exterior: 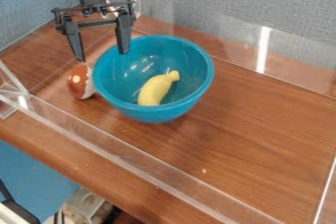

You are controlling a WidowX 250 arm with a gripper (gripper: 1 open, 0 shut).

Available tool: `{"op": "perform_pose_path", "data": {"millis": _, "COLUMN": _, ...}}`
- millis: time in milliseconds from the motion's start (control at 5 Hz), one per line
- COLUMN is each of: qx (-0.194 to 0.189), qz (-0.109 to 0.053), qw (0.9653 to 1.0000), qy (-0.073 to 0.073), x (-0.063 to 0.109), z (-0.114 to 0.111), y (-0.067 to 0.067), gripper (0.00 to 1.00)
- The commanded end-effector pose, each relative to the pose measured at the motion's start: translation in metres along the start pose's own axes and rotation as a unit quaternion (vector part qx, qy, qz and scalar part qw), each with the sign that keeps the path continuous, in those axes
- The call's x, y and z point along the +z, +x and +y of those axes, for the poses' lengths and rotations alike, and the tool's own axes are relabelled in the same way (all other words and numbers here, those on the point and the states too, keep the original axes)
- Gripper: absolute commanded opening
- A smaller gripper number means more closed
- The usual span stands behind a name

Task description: Remove the mushroom from the blue bowl and put it on the table

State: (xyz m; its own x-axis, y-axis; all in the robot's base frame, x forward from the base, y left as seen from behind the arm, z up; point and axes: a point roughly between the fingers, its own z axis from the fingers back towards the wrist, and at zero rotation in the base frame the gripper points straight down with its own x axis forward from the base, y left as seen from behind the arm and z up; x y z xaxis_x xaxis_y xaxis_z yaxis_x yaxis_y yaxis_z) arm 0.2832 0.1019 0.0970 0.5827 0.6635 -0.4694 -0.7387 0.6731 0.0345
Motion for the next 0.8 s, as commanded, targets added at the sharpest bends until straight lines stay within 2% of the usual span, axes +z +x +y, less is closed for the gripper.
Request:
{"op": "perform_pose_path", "data": {"millis": 0, "qx": -0.011, "qz": -0.002, "qw": 0.9999, "qy": -0.004, "x": 0.006, "z": 0.002, "y": -0.004, "gripper": 1.00}}
{"op": "perform_pose_path", "data": {"millis": 200, "qx": -0.037, "qz": 0.008, "qw": 0.9993, "qy": 0.004, "x": 0.011, "z": 0.005, "y": -0.009, "gripper": 1.00}}
{"op": "perform_pose_path", "data": {"millis": 400, "qx": -0.063, "qz": 0.021, "qw": 0.9978, "qy": 0.001, "x": 0.018, "z": 0.006, "y": -0.013, "gripper": 1.00}}
{"op": "perform_pose_path", "data": {"millis": 600, "qx": -0.099, "qz": 0.028, "qw": 0.9946, "qy": 0.012, "x": 0.016, "z": -0.011, "y": -0.025, "gripper": 1.00}}
